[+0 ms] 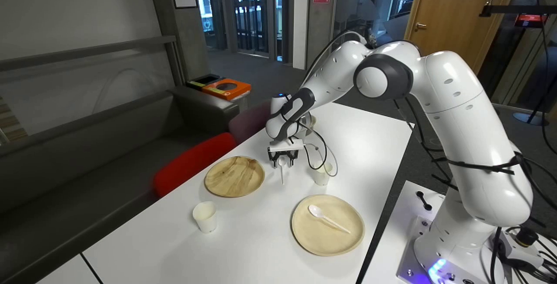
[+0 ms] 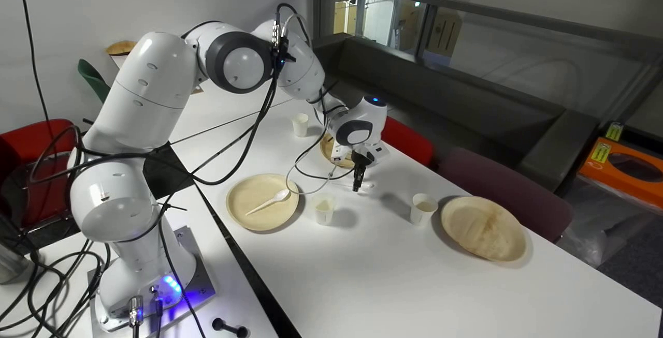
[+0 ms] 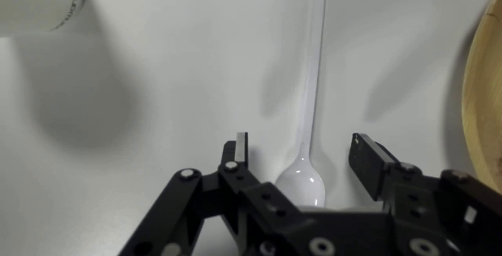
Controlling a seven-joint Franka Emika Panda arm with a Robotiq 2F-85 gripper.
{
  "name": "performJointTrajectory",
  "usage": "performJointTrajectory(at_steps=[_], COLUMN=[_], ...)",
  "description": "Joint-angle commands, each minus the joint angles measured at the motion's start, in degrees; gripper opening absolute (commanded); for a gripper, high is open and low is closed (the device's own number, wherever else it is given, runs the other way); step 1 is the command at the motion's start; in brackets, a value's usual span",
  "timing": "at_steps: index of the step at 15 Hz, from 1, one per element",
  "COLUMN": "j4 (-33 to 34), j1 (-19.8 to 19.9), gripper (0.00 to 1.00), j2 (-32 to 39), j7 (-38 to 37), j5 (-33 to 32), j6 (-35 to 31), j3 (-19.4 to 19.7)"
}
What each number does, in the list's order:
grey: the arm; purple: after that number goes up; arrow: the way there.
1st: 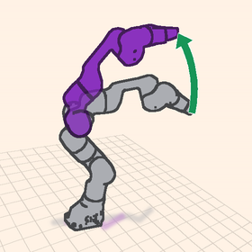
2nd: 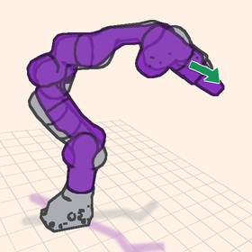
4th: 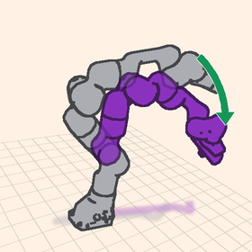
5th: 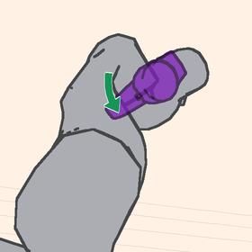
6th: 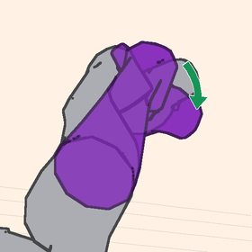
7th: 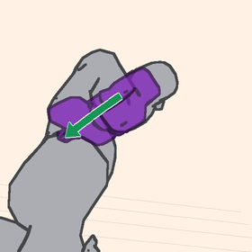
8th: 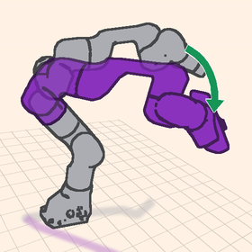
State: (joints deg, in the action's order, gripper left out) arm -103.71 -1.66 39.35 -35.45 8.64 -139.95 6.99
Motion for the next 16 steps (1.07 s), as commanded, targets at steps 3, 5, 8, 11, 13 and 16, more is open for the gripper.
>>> performJointTrajectory(at_steps=[3, 5, 8, 11, 13, 16], j4=[-2.0, -1.9, -1.7, -1.5, -1.4, -1.3], j1=[-0.2, -0.2, -0.2, -0.2, -0.2, -0.2], gripper=[0.58, 0.57, 0.60, 0.63, 0.61, 0.59], j2=[-1.9, -1.9, -1.6, -1.4, -1.3, -1.1], j7=[1.1, 1.1, 1.0, 0.9, 0.9, 0.9], j5=[0.2, 0.2, 0.2, 0.2, 0.2, 0.2], j6=[-0.9, -0.9, -0.7, -0.6, -0.5, -0.4], j3=[0.3, 0.3, 0.3, 0.3, 0.3, 0.3])
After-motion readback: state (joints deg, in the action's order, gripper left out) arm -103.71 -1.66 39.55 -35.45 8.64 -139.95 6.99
